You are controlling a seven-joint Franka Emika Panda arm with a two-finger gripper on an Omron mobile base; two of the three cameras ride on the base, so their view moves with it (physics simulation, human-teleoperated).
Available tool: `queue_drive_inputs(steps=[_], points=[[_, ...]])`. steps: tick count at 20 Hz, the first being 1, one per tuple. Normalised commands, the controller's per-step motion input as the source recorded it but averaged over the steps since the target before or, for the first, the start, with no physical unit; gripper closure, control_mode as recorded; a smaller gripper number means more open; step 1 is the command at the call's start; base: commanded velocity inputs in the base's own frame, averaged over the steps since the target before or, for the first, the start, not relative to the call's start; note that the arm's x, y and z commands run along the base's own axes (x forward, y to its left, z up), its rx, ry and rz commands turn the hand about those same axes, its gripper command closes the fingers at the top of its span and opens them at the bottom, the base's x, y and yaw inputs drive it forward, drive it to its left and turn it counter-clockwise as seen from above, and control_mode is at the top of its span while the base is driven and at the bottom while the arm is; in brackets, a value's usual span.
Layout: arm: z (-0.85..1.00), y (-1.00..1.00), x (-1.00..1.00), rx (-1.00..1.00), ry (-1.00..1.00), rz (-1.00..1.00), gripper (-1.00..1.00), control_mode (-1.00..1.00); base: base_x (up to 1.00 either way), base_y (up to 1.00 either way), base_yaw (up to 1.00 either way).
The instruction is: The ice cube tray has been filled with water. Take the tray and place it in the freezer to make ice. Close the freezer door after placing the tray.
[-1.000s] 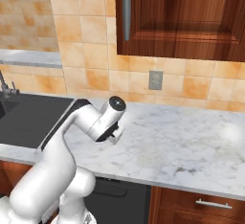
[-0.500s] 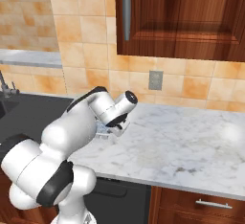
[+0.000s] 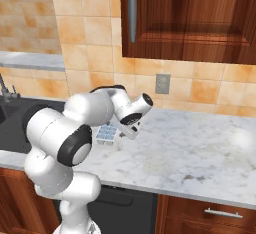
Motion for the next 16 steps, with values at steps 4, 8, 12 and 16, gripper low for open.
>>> queue_drive_inputs(steps=[4, 8, 12, 16], points=[[-0.30, 0.01, 0.13, 0.00, 0.00, 0.06, -1.00, -1.00, 0.00, 0.00, 0.00], [-0.24, 0.18, 0.00, 0.00, 0.00, 0.04, -1.00, -1.00, 0.00, 0.00, 0.00], [-0.19, 0.34, 0.00, 0.00, 0.00, 0.02, -1.00, -1.00, 0.00, 0.00, 0.00], [-0.25, 0.25, 0.00, 0.00, 0.00, 0.04, -1.00, -1.00, 0.00, 0.00, 0.00]])
